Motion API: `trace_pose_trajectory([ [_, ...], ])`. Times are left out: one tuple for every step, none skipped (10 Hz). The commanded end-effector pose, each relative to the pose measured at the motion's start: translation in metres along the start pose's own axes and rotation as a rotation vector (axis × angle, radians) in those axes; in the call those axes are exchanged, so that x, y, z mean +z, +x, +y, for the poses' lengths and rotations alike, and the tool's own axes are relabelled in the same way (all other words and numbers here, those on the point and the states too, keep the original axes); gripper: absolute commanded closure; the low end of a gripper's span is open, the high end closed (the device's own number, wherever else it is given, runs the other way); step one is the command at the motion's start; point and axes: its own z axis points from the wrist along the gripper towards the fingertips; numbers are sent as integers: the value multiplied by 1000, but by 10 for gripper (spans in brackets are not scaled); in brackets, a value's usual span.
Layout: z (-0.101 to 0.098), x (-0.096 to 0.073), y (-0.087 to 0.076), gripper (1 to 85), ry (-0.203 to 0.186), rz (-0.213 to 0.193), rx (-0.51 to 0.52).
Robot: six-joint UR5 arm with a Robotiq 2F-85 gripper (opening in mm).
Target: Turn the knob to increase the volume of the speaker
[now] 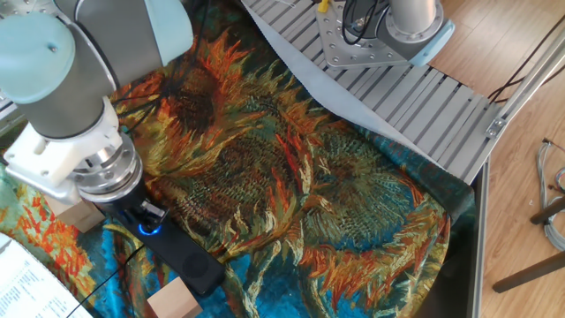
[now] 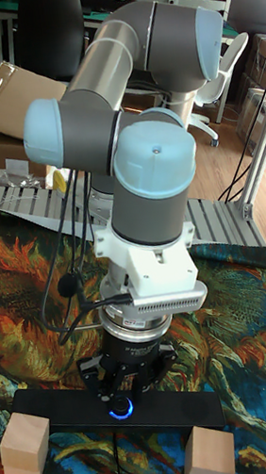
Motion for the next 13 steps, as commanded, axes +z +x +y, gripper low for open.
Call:
trace_pose_trajectory([
  [2,6,-1,470,-9,-12,4],
  [0,8,0,470,-8,-13,-1],
  [0,10,2,470,-11,-15,-5],
  [0,11,3,470,-14,-16,-6],
  [1,12,4,470,-14,-15,-6],
  [3,12,4,470,-17,-15,-5],
  [4,14,5,470,-20,-16,-5],
  [5,15,5,470,-24,-19,-7],
  [4,16,6,470,-21,-19,-11],
  [3,15,6,477,-18,-19,-11],
  [2,15,6,487,-11,-19,-11],
  [1,16,6,503,-8,-18,-11],
  [2,15,6,503,-11,-20,-25],
])
